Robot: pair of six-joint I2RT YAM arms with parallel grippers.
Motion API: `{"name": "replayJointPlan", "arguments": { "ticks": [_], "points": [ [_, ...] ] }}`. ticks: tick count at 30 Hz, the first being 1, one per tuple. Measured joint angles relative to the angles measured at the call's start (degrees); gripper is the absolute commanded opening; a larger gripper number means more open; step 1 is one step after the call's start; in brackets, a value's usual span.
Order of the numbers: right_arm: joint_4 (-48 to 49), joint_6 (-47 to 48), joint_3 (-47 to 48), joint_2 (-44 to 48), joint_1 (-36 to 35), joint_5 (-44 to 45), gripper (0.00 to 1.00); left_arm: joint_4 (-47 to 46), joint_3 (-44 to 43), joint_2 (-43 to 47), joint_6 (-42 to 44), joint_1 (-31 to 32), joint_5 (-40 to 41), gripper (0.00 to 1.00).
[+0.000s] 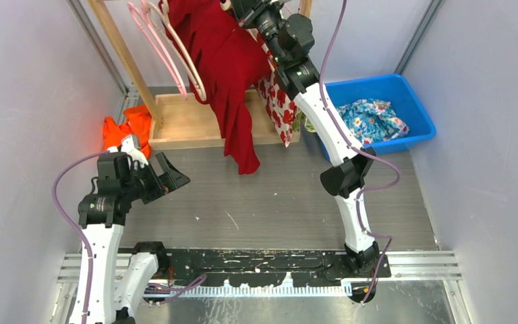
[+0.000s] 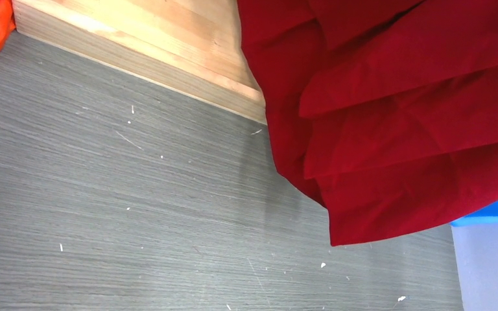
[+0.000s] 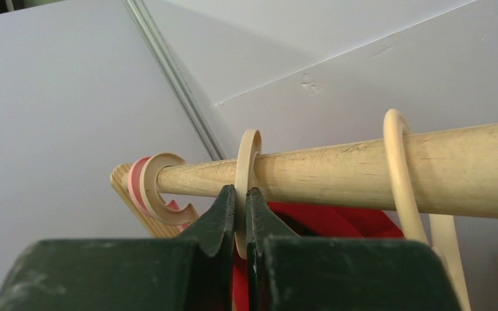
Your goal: Place the skirt on the hanger
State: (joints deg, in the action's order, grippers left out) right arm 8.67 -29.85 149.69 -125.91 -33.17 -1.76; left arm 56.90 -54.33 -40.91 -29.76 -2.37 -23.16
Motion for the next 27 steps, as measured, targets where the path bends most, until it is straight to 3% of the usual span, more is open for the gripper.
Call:
{"name": "replayJointPlan", "arguments": {
  "ticks": [15,27],
  "points": [
    [0.72,1.25,-0.09,-0.39,-1.18,0.70,0.01,-0.50,0.46,0.17,-0.24,0.00,-0.04,0.93],
    [3.43,0.46,-1.05,-1.05,-1.51,0.68,0.18,-0.48,0.46,0.48,-0.22,0.00,-0.07,0.93]
  ]
}}
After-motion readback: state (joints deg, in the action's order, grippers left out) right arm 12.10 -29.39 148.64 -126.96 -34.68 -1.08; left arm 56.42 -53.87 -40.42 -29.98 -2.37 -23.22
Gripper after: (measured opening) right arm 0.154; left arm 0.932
